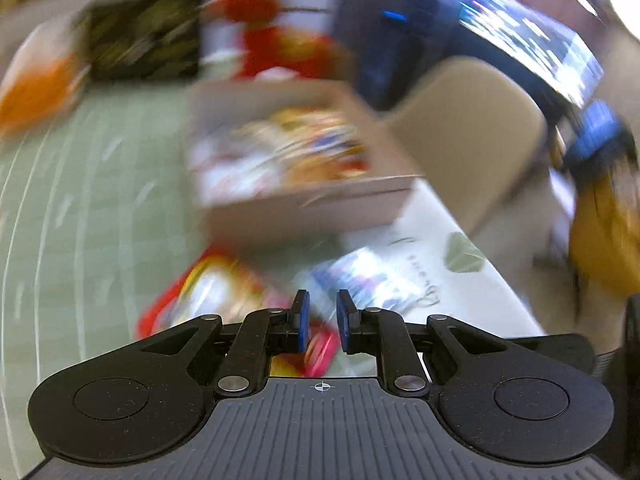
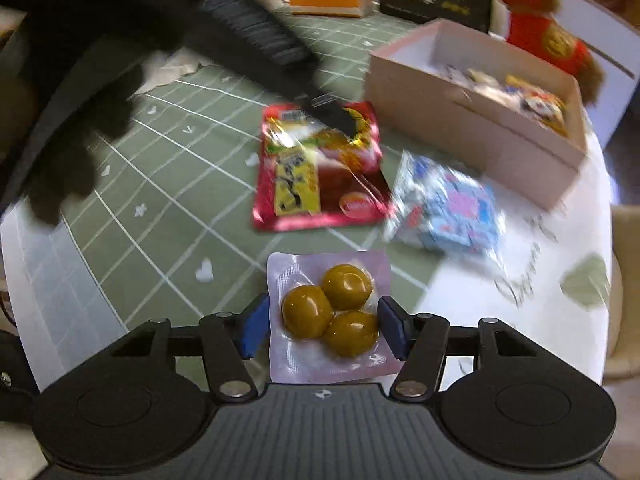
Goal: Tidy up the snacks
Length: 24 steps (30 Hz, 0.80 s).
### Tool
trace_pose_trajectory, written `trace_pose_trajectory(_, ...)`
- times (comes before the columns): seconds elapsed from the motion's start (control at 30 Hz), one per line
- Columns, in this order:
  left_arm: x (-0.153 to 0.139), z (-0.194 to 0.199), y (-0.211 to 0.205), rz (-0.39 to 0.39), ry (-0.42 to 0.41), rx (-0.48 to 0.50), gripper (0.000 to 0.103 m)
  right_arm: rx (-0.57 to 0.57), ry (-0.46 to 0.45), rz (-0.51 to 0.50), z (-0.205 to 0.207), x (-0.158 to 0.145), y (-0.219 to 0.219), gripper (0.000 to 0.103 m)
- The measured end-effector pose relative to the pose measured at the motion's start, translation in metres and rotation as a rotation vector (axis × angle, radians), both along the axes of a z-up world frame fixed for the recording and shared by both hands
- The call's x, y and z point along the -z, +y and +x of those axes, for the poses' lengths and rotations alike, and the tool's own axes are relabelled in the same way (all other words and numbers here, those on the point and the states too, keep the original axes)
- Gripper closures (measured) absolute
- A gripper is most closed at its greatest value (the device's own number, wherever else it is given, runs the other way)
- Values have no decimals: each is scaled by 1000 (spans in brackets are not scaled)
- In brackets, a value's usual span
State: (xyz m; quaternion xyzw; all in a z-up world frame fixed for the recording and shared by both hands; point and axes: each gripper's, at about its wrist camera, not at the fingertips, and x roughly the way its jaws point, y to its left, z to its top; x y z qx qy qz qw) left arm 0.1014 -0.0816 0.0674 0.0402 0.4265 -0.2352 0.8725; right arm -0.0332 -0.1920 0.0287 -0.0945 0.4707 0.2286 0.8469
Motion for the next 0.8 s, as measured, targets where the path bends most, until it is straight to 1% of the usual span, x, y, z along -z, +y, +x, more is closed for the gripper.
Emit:
trace_pose_trajectory(0.03, 1, 6, -17, 55, -40, 54, 83, 1, -5, -12, -2, 2, -1, 43)
trace_pose_trajectory(0.07, 5, 14, -33, 105, -62, 93, 83, -3, -20, -32, -6, 3, 0, 43)
trace_pose_trajectory(0.1, 11, 22, -45, 137, -62, 115, 83, -10, -32, -53, -9, 4, 1, 43)
trace_pose_trajectory(0.2, 28, 46, -74, 164, -2, 169, 83, -13, -59, -59, -13, 5, 1, 42)
trace_pose_trajectory(0.27, 39, 50, -87, 218, 11, 194, 83, 4, -48, -46, -10, 7, -3, 37)
trace_pose_trajectory(0.3, 44, 49, -92, 258, 10, 209, 82, 18, -42, -42, -7, 8, -6, 29)
trace_pose_trajectory(0.33, 45, 47, -95, 267, -11, 221, 82, 34, -35, -35, -5, 9, -9, 23)
trace_pose_trajectory(0.4, 44, 47, -95, 277, -4, 227, 82, 33, -40, -32, -2, 11, -12, 18)
trace_pose_trajectory(0.5, 41, 48, -91, 255, 12, 230, 81, 19, -45, -32, 2, 13, -12, 12)
trace_pose_trajectory(0.57, 43, 52, -88, 242, 15, 234, 77, 10, -46, -32, 5, 14, -13, 11)
trace_pose_trajectory(0.63, 41, 53, -84, 240, 23, 218, 66, 17, -47, -31, 9, 14, -13, 11)
trace_pose_trajectory(0.7, 43, 58, -80, 243, 30, 198, 57, 19, -47, -31, 8, 12, -12, 11)
trace_pose_trajectory(0.77, 43, 59, -76, 223, 41, 186, 57, 21, -48, -31, 7, 11, -12, 11)
trace_pose_trajectory(0.8, 44, 60, -75, 209, 48, 187, 59, 23, -48, -31, 7, 11, -13, 11)
